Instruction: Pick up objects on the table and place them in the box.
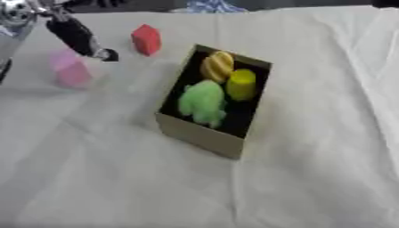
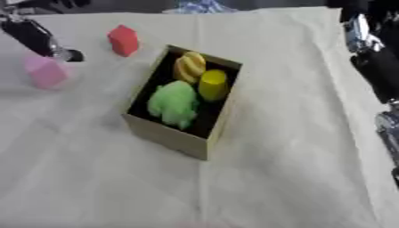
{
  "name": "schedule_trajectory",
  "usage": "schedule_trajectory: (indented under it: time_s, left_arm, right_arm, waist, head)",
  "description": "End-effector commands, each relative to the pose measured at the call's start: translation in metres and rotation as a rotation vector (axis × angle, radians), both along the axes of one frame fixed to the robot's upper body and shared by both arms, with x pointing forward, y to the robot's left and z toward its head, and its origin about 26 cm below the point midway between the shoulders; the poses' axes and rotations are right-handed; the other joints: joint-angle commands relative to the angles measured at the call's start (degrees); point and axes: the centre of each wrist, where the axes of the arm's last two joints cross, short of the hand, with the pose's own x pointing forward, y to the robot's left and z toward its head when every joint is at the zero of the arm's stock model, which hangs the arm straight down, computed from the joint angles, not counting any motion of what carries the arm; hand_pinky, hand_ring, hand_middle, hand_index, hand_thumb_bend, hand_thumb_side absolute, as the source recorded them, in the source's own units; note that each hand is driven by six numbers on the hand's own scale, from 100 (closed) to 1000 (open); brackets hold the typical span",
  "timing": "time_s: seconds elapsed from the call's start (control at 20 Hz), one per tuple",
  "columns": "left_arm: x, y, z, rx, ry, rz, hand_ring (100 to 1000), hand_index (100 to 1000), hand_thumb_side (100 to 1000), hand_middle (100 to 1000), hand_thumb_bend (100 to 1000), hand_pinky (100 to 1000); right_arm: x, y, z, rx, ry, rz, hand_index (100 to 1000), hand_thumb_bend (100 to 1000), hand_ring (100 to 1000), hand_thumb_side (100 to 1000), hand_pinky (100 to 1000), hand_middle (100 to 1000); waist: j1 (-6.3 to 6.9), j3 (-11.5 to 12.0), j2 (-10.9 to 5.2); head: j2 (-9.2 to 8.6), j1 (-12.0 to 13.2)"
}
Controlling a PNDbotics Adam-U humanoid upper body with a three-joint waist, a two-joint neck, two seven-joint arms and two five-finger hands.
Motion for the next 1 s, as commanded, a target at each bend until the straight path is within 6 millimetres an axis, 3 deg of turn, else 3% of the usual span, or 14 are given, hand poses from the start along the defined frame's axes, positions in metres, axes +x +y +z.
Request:
schedule_trajectory:
  time_s: [0.05,0.35,1.0]
  left_arm:
    - [-0.004,0.039,0.019,-0.005,-0.006,0.094,796,863,156,763,721,826]
    - [0.005,0.073,0.011,-0.042,0.074,0.180,801,878,155,766,752,824]
    - [0.056,0.093,-0.014,-0.220,0.162,0.351,811,867,216,782,734,814]
  right_arm:
    - [-0.002,-0.004,0.010,-0.021,-0.035,-0.009,836,100,761,523,1000,766]
    - [-0.002,-0.003,0.011,-0.017,-0.037,-0.009,835,100,760,523,1000,766]
    - [-0.002,-0.002,0.011,-0.018,-0.043,-0.010,835,100,758,523,1000,765]
  waist:
    - [-0.22,0.2,-1.28]
    - [-0.53,0.2,-0.97]
    - [-1.01,-0.6,0.38]
  head:
    - [-0.39,0.2]
    - [-0.92,0.8]
    - [-2.17,2.1]
